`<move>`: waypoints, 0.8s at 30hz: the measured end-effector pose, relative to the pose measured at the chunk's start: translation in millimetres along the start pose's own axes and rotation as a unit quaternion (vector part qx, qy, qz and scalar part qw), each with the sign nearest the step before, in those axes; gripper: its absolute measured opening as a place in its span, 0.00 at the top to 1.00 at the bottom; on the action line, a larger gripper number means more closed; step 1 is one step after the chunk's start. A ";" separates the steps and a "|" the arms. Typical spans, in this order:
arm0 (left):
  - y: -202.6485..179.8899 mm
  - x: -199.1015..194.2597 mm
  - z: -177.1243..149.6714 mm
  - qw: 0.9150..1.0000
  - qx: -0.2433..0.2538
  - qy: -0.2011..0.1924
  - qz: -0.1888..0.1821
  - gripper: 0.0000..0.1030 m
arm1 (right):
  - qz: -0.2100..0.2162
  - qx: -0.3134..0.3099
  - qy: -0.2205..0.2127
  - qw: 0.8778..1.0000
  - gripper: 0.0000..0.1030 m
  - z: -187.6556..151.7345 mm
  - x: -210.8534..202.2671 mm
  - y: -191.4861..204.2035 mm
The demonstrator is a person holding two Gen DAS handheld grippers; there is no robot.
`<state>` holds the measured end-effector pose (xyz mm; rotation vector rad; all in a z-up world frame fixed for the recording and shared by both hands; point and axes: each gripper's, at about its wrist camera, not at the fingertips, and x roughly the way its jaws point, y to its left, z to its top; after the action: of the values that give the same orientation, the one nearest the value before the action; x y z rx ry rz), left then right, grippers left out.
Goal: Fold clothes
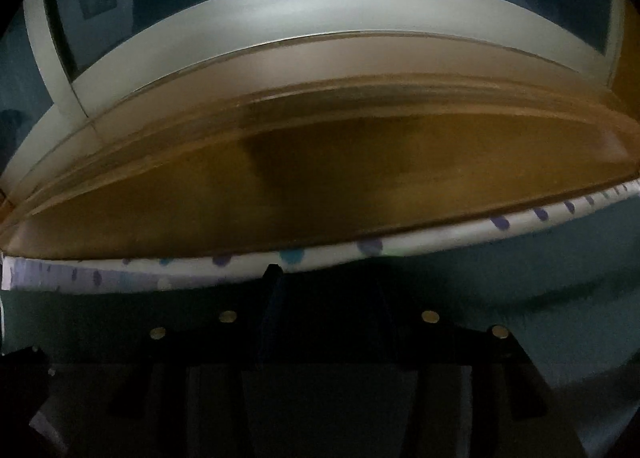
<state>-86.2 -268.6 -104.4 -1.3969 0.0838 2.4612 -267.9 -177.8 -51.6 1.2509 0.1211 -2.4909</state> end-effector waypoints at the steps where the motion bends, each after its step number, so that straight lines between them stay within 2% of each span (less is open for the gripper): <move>1: -1.7 0.4 0.0 1.000 0.004 -0.001 0.004 0.31 | 0.000 -0.004 -0.002 1.000 0.53 0.0 -0.2 0.5; 4: -2.8 0.1 0.3 1.000 0.010 0.000 0.005 0.30 | 0.007 -0.005 -0.005 1.000 0.53 -0.7 -5.0 -1.2; 7: -2.8 -2.0 0.1 1.000 0.016 0.001 0.003 0.30 | 0.020 0.029 -0.027 0.999 0.53 -9.2 -36.6 -12.0; 9: -5.0 -6.6 0.4 1.000 0.023 0.000 0.003 0.30 | 0.011 0.032 -0.050 0.998 0.52 -24.6 -69.1 -18.6; 11: -10.3 -15.0 -0.2 0.999 0.034 -0.013 -0.022 0.31 | 0.001 0.038 -0.066 0.997 0.52 -43.2 -100.4 -27.6; 13: -25.9 -25.0 -1.8 0.996 0.066 -0.030 -0.046 0.31 | -0.014 0.058 -0.072 0.996 0.52 -70.2 -125.5 -42.7; 16: -58.9 -33.8 -6.2 0.987 0.135 -0.044 -0.070 0.30 | -0.050 0.097 -0.066 0.992 0.47 -118.4 -155.9 -65.2; 20: -108.1 -24.8 -16.1 0.970 0.234 -0.035 -0.061 0.30 | -0.097 0.131 -0.041 0.986 0.46 -179.8 -180.6 -86.1; 24: -137.1 -14.7 -25.4 0.954 0.291 -0.032 -0.061 0.30 | -0.117 0.145 -0.021 0.982 0.46 -209.1 -179.1 -96.8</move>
<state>-17.8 -146.8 -91.4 -1.0263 0.6315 2.1251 -43.8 9.1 -44.4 1.3627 -0.1184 -2.8150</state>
